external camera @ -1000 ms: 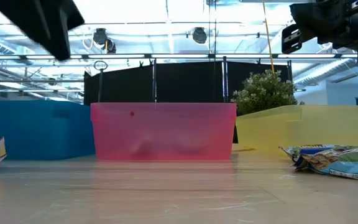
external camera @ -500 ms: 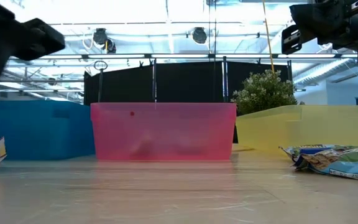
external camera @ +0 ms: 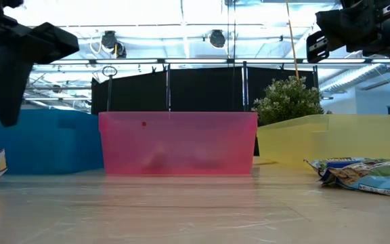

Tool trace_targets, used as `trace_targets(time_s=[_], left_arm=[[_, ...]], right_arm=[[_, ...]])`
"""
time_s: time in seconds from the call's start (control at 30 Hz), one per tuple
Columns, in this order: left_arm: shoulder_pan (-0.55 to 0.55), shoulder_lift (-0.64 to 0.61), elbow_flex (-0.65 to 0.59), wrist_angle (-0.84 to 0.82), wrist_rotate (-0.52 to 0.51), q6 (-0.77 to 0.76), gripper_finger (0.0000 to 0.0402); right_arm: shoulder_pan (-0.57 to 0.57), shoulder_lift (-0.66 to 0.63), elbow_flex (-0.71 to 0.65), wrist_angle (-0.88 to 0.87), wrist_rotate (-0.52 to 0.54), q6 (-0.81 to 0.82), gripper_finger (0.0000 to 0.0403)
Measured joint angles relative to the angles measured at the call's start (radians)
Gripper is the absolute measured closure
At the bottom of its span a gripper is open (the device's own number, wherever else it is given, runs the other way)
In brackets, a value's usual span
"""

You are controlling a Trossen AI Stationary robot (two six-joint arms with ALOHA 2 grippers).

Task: Pick and place Granola Bars by type
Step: Put the red granola bar into the blue bin

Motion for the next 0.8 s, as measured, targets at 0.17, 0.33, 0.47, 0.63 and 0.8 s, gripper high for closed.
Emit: trace_targets(time_s=[0.17, 0.33, 0.47, 0.63, 0.8], left_arm=[[-0.001, 0.006, 0.000, -0.012, 0.005, 0.045, 0.0146], [-0.001, 0.023, 0.000, -0.022, 0.005, 0.047, 0.0127], [0.011, 0.045, -0.002, -0.022, 0.007, 0.051, 0.0128], [0.023, 0.086, -0.020, -0.013, 0.026, 0.070, 0.0135], [0.034, 0.121, -0.018, -0.009, 0.053, 0.075, 0.0149]], right_arm=[[0.000, 0.000, 0.000, -0.003, 0.000, 0.000, 0.0403], [0.000, 0.000, 0.000, -0.003, 0.000, 0.002, 0.0403], [0.000, 0.000, 0.000, -0.002, 0.000, 0.001, 0.0403], [0.000, 0.001, 0.000, -0.002, 0.000, 0.002, 0.0403], [0.000, 0.003, 0.000, -0.002, 0.000, 0.000, 0.0403]])
